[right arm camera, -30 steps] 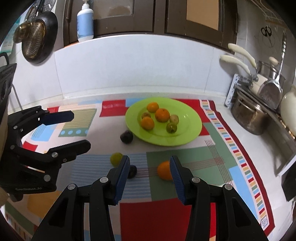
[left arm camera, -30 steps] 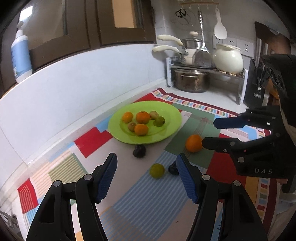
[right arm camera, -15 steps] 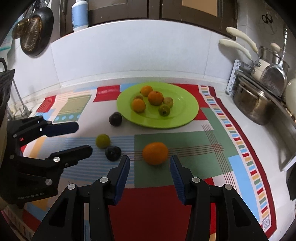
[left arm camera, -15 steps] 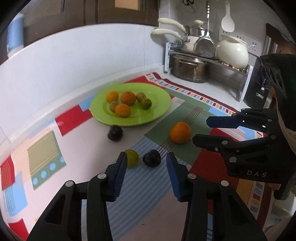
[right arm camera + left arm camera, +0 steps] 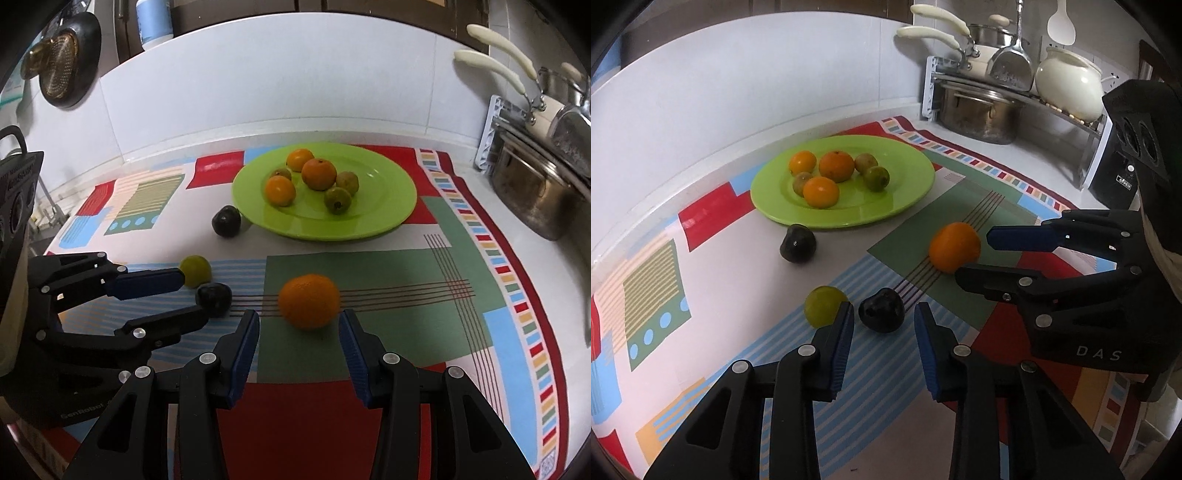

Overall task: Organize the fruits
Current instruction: 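Grasp an orange with the right tool while the left tool grasps a dark purple plum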

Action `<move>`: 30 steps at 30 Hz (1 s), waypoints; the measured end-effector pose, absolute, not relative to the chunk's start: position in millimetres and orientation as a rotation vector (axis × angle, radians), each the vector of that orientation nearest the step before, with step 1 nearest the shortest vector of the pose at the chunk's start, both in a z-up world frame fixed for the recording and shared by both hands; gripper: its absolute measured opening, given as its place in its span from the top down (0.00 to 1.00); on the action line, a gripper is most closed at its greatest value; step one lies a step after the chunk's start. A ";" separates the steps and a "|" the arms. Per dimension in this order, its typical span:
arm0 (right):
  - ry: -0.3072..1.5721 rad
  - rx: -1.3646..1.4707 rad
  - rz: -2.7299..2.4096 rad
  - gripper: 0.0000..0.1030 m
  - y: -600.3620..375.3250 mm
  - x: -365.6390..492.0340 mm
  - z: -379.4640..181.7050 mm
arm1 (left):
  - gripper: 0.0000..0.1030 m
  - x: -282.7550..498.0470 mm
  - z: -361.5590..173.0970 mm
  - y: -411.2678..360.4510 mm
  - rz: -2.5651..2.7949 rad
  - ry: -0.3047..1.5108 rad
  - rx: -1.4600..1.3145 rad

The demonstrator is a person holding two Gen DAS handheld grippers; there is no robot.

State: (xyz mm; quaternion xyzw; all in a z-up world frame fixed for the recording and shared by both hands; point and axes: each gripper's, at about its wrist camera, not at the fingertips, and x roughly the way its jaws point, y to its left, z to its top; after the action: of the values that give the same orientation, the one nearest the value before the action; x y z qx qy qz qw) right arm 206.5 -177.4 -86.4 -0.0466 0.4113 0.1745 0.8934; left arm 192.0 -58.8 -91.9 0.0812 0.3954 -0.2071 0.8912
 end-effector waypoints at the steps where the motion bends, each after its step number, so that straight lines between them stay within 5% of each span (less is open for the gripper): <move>1: 0.858 -0.093 0.365 0.55 -177.5 208.2 -88.2 | 0.67 193.0 -92.9 -59.8 -0.430 0.824 0.171; 30: 0.887 -0.040 0.374 0.60 -178.9 221.2 -98.4 | 0.72 200.9 -87.5 -65.2 -0.409 0.806 0.178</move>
State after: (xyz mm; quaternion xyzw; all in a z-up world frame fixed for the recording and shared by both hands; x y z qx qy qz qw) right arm 221.2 -178.9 -98.4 -0.0193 0.4264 0.1799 0.8862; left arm 200.9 -65.2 -87.5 0.0859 0.3889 -0.1974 0.8958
